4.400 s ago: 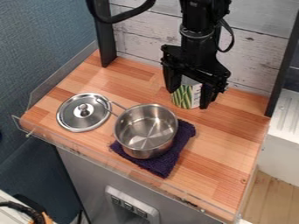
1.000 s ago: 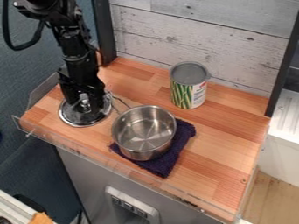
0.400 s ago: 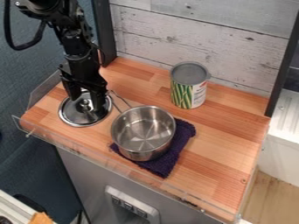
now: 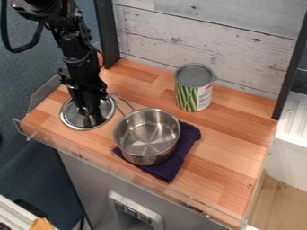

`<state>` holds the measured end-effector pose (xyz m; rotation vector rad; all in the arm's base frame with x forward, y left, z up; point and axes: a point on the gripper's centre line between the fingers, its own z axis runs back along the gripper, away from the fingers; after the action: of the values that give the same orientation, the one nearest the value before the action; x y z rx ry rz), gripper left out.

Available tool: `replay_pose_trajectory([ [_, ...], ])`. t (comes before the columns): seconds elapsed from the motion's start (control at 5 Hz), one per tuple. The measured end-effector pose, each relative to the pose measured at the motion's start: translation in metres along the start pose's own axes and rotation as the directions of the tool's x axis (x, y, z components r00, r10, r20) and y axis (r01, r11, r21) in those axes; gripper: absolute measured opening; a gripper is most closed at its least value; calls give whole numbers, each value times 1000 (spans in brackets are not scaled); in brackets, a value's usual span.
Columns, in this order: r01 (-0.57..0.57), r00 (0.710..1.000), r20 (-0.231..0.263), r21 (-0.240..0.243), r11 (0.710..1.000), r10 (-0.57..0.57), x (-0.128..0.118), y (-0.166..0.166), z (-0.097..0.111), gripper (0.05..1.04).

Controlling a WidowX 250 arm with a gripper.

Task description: Put the silver lid on the silver pot

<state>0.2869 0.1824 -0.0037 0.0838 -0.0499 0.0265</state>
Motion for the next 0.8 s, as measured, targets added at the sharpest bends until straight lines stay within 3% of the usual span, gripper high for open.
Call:
replay_pose_trajectory([
  [0.2,-14,1000,-16,-24,1000,14,-5,1,1,283],
  [0.4,-95,995,27,15,995,95,0,22,26,283],
  [0.6,-163,984,78,55,985,159,2,30,64,283],
  [0.8,-155,984,95,13,988,153,-5,11,90,283],
])
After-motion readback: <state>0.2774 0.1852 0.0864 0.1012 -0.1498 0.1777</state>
